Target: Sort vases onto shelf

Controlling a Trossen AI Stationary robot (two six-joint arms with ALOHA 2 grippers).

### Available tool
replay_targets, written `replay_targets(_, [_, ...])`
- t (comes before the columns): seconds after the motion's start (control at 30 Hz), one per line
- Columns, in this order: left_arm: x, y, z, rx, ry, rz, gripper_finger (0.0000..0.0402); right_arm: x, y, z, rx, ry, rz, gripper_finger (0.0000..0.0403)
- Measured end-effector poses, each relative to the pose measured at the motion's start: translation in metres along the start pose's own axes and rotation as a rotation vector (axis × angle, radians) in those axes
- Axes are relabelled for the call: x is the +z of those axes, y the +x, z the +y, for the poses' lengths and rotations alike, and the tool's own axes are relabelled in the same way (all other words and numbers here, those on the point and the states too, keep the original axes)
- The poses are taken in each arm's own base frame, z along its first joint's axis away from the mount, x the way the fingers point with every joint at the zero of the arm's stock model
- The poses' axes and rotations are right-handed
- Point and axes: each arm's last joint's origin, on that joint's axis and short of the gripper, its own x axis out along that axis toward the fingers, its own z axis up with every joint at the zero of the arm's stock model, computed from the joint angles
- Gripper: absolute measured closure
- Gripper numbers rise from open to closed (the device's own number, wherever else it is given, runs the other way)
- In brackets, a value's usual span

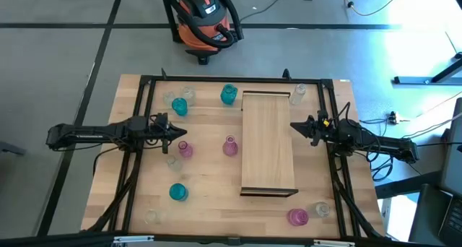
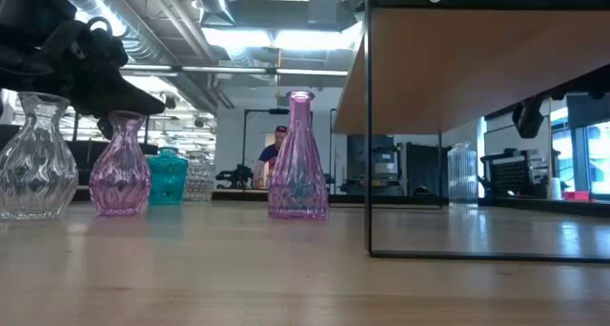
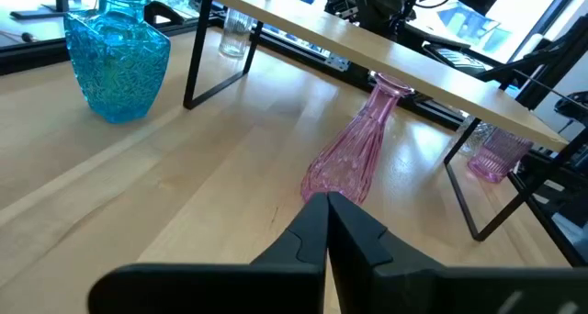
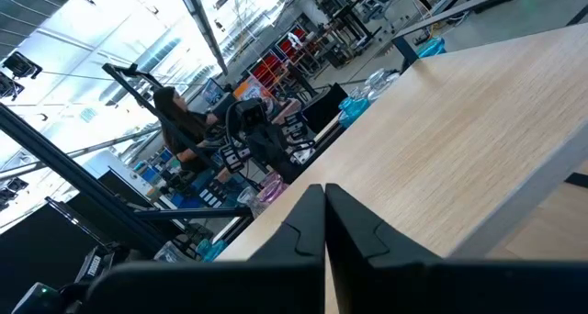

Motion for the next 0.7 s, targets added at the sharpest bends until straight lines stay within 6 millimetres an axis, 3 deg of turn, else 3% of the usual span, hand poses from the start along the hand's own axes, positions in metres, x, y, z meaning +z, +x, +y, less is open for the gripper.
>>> replay_targets(0.53, [-0.0001, 0.0000, 0.0001, 0.000, 0.000, 0.000, 0.0401, 0.0003, 0.0000, 0.0000, -0.003, 0.012, -0.006, 0.0402])
replay_targets(0.7, [0.0000, 0.0000, 0.0000, 0.000, 0.000, 0.000, 0.0401, 0.0017, 0.0000, 0.0011, 0.009, 0.360, -0.024, 0.0402])
